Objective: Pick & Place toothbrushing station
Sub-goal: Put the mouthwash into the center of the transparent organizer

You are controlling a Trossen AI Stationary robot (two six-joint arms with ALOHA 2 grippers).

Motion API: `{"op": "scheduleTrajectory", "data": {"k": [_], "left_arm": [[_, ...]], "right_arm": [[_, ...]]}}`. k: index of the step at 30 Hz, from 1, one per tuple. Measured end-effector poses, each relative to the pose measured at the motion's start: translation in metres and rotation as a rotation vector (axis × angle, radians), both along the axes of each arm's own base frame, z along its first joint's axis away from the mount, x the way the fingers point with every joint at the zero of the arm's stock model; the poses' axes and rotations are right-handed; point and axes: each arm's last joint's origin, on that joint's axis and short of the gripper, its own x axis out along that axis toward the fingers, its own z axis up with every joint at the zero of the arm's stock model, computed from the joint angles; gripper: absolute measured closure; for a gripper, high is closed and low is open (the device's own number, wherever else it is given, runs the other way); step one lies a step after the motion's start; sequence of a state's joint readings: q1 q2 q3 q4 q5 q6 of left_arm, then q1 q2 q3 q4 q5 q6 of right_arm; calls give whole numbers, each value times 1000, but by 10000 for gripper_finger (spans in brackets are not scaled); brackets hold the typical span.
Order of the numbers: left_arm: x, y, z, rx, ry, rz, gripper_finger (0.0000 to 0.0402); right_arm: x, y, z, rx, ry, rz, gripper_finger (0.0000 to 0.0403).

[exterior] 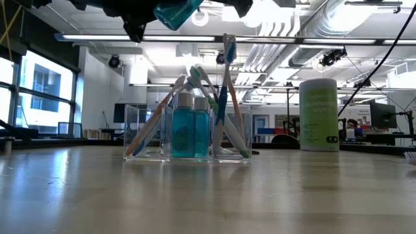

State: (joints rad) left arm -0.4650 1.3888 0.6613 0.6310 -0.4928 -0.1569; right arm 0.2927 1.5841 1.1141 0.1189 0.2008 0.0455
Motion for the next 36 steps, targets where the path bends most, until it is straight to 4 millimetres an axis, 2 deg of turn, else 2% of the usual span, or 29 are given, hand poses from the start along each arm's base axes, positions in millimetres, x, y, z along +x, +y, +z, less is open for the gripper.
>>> {"op": "scheduleTrajectory", "data": {"k": [7, 12, 19, 25, 29, 36], "left_arm": [[0, 0, -1, 3, 3, 2, 335], [0, 0, 0, 4, 3, -1, 335], [0, 0, -1, 14, 6, -5, 335], [0, 0, -2, 16, 14, -4, 333], [0, 0, -2, 59, 18, -3, 315], [-3, -7, -2, 86, 19, -24, 253]], "right_arm": [[8, -3, -8, -38, -11, 60, 251], [8, -2, -6, -35, -26, 99, 255], [8, -2, -6, -77, -31, 112, 312], [8, -2, -6, -78, -30, 119, 314], [8, -2, -6, -86, -28, 118, 314], [4, 0, -12, -108, 41, 103, 314]]}}
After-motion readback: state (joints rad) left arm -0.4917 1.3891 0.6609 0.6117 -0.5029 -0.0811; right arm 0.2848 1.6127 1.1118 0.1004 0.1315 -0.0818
